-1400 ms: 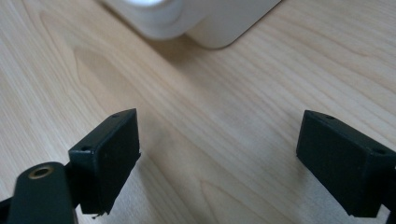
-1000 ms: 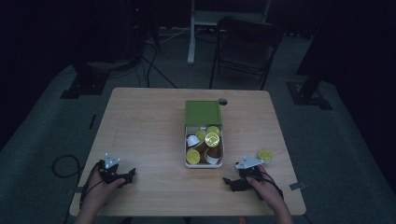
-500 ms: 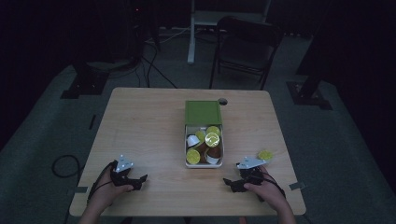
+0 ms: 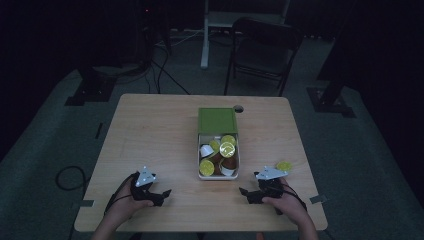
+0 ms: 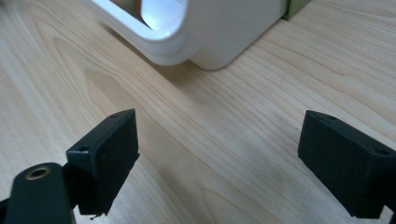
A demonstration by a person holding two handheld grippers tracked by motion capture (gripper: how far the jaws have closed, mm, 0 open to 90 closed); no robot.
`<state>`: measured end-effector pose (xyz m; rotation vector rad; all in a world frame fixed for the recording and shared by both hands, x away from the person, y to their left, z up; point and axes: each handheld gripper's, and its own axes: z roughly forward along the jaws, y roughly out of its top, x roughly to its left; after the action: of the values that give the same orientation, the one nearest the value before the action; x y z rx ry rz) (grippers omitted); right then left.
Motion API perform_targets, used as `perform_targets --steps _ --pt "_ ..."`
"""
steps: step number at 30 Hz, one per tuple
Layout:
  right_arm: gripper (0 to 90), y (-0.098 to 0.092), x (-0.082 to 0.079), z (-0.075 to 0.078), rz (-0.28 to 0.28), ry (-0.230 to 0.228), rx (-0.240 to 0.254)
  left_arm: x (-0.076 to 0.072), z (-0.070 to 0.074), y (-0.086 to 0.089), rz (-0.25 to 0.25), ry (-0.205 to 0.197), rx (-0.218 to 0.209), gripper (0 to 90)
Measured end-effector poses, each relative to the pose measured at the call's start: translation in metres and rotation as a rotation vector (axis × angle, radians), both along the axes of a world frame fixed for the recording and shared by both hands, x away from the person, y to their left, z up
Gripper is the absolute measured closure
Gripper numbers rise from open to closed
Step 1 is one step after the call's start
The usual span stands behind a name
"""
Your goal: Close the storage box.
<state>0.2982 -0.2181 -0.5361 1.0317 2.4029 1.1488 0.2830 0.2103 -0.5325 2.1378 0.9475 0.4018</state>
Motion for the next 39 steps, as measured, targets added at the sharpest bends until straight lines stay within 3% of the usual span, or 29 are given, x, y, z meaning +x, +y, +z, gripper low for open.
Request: perform_targets --steps 9,18,25,39 --pt "12.0 0.0 -0.002 0.008 -0.001 -0.01 0.061 0.002 0.007 -0.014 -0.049 -0.013 -0.041 13.1" --pt "12.0 0.002 -0.002 0.016 0.013 -0.028 0.072 0.007 0.014 -0.028 -0.085 -0.053 -0.072 13.2" --pt "12.1 0.007 -0.002 0.026 0.014 -0.051 0.112 0.01 0.022 -0.042 -0.129 -0.094 -0.094 13.3" --pt "12.1 0.007 0.009 0.035 0.007 -0.07 0.141 0.027 0.03 -0.062 -0.154 -0.147 -0.15 13.3"
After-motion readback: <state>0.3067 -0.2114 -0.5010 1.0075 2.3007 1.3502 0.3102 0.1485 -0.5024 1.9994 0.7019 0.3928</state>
